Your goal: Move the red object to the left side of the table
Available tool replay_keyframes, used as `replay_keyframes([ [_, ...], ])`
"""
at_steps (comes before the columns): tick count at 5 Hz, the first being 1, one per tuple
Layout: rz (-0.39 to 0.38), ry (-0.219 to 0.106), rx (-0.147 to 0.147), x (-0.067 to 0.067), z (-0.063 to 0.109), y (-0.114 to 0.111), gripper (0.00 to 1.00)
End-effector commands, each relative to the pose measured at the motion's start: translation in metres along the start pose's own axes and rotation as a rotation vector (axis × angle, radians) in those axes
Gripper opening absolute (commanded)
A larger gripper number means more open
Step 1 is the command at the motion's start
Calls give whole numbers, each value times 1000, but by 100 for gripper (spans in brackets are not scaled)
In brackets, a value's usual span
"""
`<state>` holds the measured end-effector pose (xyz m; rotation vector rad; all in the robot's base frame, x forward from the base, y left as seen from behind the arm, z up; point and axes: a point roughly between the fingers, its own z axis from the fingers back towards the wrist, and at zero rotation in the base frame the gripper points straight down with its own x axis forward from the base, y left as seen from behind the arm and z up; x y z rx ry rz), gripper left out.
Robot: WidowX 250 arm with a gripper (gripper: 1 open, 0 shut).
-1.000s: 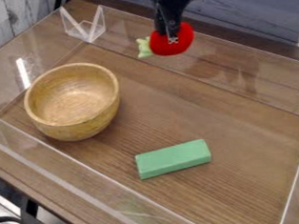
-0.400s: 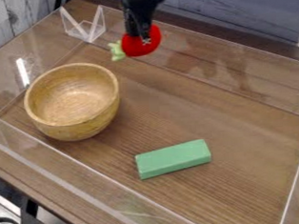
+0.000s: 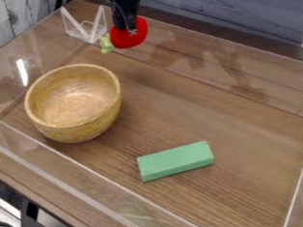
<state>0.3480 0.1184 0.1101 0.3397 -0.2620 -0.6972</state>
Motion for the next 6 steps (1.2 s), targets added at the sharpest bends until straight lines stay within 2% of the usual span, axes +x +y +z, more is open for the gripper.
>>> replay_keyframes([
  [1,34,-21,53,1,12,11,0],
  [2,58,-14,47,0,11,7,0],
  [4,144,0,34,7,-3,-4,0],
  [5,169,-15,18,-1,-13,-2,0],
  [6,206,-31,-3,-10,-22,3,100],
])
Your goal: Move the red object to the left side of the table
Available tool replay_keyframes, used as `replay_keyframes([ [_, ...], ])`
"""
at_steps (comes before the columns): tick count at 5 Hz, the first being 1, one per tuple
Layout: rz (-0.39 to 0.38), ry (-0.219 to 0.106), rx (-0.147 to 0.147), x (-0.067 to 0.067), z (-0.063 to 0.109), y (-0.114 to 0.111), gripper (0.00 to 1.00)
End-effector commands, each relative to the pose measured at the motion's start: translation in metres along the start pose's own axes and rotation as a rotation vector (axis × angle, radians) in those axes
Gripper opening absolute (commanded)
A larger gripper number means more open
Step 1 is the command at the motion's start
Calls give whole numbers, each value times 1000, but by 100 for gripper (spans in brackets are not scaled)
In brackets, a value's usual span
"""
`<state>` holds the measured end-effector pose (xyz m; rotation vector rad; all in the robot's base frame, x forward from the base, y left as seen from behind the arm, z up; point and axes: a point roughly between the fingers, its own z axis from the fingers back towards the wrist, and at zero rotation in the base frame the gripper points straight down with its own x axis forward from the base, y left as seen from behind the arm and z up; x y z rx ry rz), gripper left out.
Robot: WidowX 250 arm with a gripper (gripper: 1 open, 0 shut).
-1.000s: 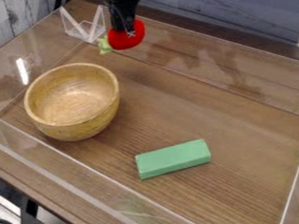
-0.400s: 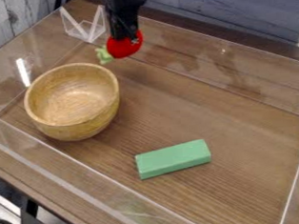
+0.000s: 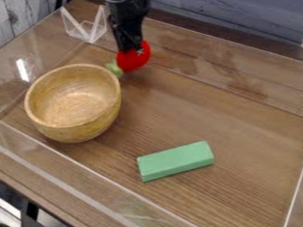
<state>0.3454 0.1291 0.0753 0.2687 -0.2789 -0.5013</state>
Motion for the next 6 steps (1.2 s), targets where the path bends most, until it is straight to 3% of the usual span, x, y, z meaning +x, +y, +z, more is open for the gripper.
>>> replay_keyframes([
  [1,52,-39,20,1,15,19,100],
  [2,92,-42,13,-3,19,29,0],
  [4,56,-78,-12,3,33,28,0],
  [6,93,-92,-16,10,25,31,0],
])
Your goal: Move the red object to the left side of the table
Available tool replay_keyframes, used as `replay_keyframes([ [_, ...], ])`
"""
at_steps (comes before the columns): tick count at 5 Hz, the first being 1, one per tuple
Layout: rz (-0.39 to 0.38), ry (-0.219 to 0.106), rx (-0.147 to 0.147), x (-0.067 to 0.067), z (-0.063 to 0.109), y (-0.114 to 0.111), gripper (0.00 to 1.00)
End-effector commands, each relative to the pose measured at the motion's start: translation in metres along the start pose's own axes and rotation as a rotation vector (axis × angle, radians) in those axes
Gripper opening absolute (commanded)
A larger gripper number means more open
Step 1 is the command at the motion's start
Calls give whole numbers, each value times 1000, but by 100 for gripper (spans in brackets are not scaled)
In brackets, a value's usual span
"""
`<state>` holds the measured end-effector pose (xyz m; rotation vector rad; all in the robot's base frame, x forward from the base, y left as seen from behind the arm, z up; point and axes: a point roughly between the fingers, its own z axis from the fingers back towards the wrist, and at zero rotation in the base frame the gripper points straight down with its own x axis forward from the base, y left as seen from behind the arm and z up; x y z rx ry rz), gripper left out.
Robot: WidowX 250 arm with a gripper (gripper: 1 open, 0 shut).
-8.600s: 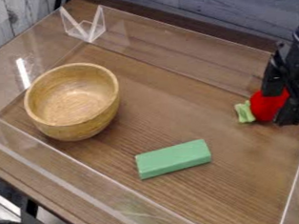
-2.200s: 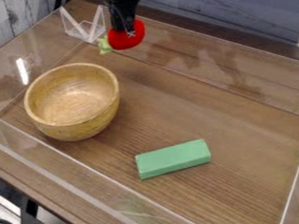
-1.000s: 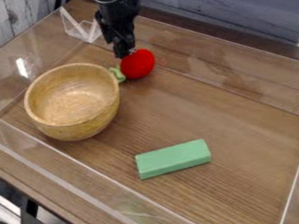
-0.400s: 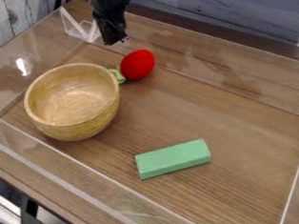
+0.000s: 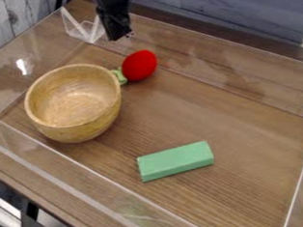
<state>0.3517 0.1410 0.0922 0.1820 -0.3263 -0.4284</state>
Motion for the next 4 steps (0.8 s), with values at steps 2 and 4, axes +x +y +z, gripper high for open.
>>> replay_keyframes([
  [2,54,-50,41,21,30,0,0],
  [4,182,-28,56,30,27,4,100],
])
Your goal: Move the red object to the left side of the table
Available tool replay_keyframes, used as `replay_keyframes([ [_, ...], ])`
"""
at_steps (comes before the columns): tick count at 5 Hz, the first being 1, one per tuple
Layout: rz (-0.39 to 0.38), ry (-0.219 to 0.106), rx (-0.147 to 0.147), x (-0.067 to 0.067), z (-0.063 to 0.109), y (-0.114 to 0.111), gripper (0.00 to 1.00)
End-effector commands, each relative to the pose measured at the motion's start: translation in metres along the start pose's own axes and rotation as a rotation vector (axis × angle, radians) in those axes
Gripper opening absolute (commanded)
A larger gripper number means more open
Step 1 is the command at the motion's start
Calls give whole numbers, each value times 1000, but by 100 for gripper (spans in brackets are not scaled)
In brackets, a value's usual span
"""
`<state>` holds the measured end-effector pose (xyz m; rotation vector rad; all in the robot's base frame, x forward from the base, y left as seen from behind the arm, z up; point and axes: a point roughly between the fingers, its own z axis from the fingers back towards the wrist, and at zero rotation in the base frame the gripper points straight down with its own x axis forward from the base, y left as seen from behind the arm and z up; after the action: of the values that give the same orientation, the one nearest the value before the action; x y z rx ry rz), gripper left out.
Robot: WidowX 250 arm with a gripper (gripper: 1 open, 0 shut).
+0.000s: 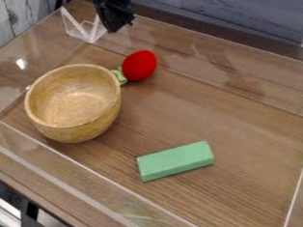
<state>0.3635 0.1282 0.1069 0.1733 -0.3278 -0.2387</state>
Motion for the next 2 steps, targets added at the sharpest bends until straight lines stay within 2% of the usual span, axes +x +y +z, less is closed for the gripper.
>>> replay_keyframes([
  [1,19,-44,18,17,27,-15,100],
  [2,57,-46,13,21,50,-36,100],
])
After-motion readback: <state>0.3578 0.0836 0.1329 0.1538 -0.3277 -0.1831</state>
